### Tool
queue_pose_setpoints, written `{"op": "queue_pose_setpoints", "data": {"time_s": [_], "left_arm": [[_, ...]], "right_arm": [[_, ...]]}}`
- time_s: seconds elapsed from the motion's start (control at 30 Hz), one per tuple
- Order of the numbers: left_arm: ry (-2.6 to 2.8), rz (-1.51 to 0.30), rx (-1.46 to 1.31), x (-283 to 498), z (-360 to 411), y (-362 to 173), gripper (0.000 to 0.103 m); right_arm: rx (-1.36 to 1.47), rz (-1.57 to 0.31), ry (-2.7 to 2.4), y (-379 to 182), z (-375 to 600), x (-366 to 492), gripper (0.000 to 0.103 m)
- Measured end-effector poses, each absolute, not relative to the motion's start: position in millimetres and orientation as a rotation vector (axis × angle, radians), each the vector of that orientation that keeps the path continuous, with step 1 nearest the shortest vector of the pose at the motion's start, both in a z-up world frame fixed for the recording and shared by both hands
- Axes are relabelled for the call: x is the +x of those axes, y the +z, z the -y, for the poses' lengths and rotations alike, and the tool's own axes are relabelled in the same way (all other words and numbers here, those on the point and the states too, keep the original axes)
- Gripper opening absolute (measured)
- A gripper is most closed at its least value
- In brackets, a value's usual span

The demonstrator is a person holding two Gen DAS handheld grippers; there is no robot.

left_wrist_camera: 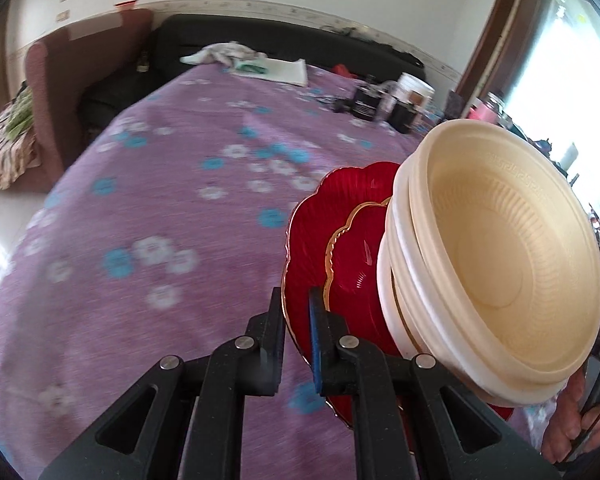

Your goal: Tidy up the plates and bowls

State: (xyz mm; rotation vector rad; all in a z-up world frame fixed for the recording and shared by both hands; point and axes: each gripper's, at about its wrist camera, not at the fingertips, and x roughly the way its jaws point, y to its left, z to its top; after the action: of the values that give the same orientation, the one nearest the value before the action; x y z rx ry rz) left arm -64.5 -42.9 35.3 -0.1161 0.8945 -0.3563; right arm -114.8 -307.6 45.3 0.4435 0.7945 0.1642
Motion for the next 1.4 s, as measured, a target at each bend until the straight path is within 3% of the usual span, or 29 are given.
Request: {"op": "queue_pose_setpoints", "data": {"time_s": [0.43,0.97,1.4], "left_arm": [[-0.354,-0.841,0.024,-54,135,20,0.011],[-0.3,-0.82,0.052,-54,138,22,0.012],[-0.267,-0.817,0.064,-55,138,23,0.022]], "right_arm": [[0.51,-0.758,-0.008,27,384,-132,0.014],[0.495,-0.723,-0.006,12,385,-125,0.014],[0.502,-0.726,0.001,12,385,-123,0.015]]}}
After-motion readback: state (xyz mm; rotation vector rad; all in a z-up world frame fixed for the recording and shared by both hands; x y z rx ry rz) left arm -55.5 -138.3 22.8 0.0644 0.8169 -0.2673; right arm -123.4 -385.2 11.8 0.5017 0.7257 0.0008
